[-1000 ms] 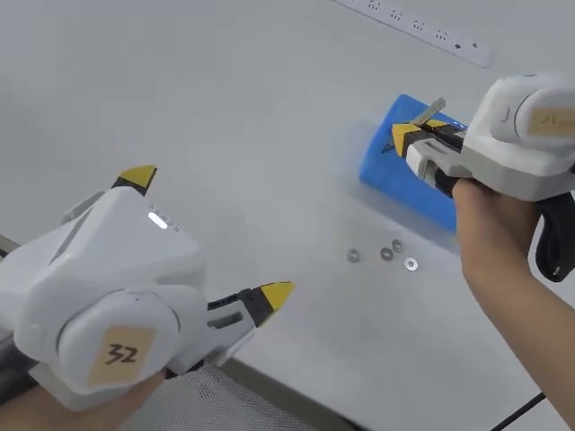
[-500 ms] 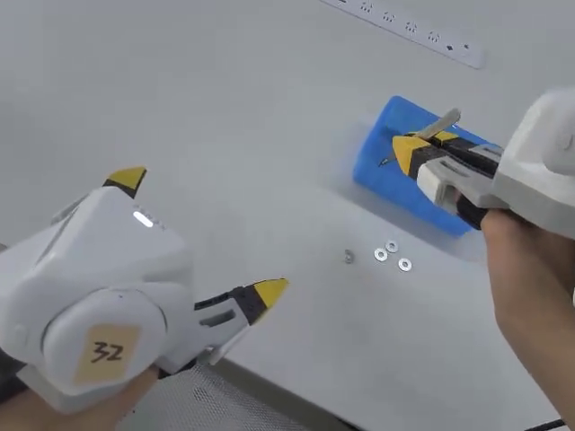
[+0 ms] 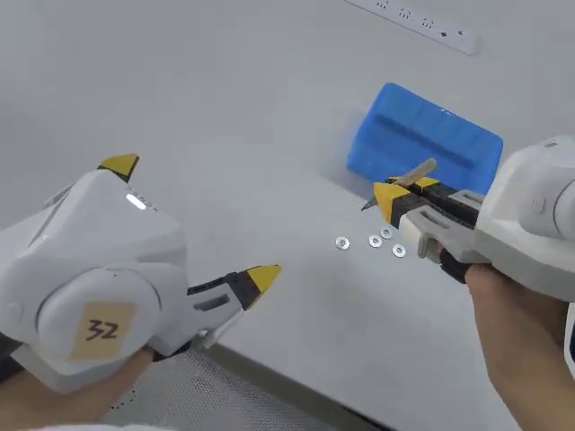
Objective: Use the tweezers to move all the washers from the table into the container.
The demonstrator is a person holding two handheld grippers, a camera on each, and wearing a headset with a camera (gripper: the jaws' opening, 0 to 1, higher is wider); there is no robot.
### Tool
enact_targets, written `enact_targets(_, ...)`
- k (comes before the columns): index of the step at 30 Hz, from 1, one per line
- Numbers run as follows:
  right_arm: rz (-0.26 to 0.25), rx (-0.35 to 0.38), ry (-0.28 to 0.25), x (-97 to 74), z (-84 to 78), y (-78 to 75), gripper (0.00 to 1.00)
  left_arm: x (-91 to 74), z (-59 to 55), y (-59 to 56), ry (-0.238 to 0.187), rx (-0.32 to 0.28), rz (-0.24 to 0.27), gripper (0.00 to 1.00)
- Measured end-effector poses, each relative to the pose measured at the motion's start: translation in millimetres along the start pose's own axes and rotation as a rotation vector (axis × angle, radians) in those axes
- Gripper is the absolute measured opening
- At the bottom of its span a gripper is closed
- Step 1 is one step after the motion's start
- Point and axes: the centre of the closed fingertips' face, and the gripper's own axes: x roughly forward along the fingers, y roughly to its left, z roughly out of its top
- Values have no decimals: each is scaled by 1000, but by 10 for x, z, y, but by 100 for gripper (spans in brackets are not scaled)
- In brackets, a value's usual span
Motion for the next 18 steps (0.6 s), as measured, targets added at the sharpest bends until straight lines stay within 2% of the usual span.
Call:
enact_targets(11, 52, -59, 60, 117, -234, 166, 4, -1, -15, -4, 7, 7, -1, 99)
enact_targets(18, 60, -70, 84, 169, -329, 155, 4, 5, -33, -1, 17, 11, 0, 99)
